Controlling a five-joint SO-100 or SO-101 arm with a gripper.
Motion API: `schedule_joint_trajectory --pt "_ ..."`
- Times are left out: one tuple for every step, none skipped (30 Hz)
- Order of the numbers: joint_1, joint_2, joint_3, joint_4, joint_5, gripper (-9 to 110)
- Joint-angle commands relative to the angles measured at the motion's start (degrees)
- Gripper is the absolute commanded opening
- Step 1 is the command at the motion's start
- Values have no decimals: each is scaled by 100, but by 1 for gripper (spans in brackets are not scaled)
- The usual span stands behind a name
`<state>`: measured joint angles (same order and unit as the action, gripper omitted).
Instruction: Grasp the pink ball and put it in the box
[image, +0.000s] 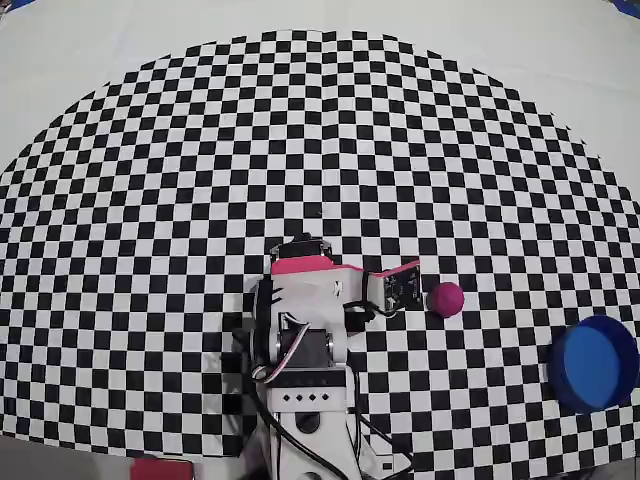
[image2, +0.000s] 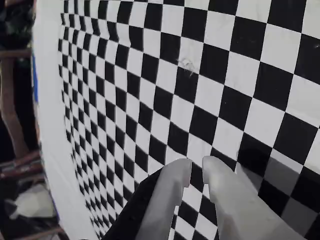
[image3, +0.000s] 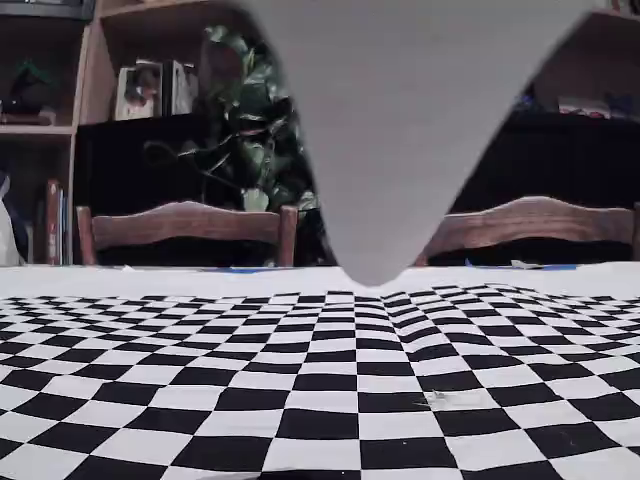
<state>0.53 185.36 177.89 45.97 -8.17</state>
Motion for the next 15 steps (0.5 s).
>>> schedule_joint_trajectory --pt "-35 97 53 18 -53 0" --pt "-35 97 53 18 -53 1" --pt "-35 97 53 18 -53 0" --pt "-35 97 53 18 -53 0" --pt "-35 97 53 18 -53 0" --pt "-44 97 53 18 -53 0" --pt "-44 97 53 18 -62 0" --pt "-44 97 53 18 -44 0" --pt "-18 97 53 18 -18 0" --pt "-18 97 53 18 -18 0" --pt "-18 97 53 18 -18 0" --pt "-18 97 53 18 -18 0" --pt "-18 97 53 18 -18 0" --pt "0 97 53 0 -9 0" --pt "0 88 53 -26 0 0"
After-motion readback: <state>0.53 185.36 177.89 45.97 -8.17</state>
